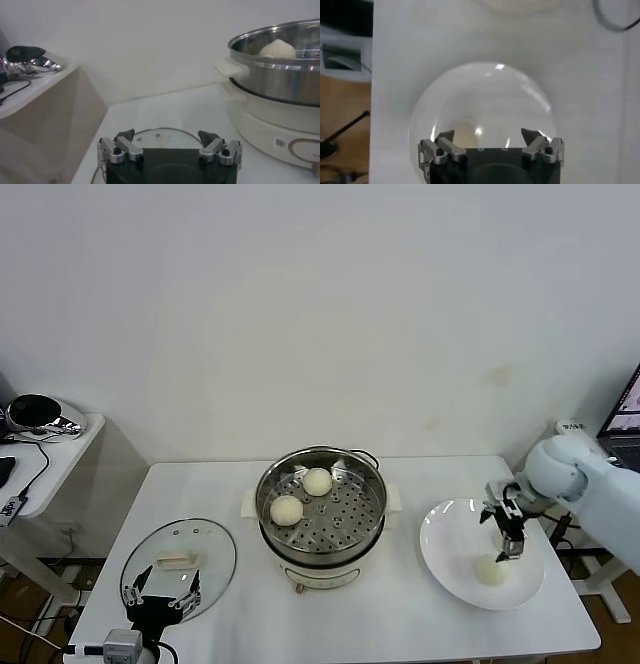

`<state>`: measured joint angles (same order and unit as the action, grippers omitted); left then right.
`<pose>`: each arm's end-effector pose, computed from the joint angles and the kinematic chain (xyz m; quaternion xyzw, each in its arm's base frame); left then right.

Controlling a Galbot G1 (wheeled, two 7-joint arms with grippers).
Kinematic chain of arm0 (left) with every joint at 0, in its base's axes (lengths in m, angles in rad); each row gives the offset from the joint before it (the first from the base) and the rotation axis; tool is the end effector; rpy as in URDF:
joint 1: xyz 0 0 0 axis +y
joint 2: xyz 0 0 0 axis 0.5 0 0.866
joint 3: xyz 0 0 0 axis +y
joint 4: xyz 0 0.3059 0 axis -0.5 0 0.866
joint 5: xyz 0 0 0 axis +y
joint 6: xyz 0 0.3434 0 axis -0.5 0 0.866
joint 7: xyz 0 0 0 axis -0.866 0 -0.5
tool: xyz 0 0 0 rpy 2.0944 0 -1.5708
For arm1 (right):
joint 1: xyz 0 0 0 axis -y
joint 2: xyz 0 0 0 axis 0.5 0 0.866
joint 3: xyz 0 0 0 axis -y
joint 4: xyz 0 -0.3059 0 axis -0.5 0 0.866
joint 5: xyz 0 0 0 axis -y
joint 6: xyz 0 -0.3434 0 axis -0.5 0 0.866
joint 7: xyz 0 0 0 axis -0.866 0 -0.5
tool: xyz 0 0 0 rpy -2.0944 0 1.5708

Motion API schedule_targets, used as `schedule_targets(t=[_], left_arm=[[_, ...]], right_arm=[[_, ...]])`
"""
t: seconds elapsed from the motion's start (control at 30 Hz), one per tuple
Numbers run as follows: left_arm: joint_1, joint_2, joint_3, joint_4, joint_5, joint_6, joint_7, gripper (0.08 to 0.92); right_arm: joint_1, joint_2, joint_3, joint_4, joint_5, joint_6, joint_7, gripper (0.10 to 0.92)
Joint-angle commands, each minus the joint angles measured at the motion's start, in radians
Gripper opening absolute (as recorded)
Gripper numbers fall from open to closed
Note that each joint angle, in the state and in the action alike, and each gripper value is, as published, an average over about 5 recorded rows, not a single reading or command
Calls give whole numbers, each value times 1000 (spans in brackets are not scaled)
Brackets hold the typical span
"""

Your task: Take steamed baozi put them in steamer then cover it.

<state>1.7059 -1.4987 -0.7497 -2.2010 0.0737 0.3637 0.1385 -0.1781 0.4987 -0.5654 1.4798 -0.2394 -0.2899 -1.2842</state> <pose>0.1533 0.0695 -0.2436 0.0238 -0.9741 -0.1048 0.1989 0.4287 -0.1511 -0.1548 0.4922 -0.5125 0.5351 0.4568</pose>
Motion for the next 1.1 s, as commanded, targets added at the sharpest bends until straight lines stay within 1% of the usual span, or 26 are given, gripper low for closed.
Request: schedule_targets(t=[0.03, 0.23, 0.73, 1.1], left_arm=[[1, 0, 1, 2, 2, 0, -2, 823], [1, 4, -6, 2, 1, 2, -2, 823], [-6, 2, -5, 16, 3, 9, 0, 823], [-10, 1, -4, 22, 4, 10, 0, 823]], right_arm=[[-171, 18, 99, -75, -79, 36, 79, 823], [-174, 39, 98, -93, -72, 41, 57, 823], [-177, 80, 83, -138, -85, 39, 86, 823], [-164, 86, 73, -136, -74, 35, 91, 820]])
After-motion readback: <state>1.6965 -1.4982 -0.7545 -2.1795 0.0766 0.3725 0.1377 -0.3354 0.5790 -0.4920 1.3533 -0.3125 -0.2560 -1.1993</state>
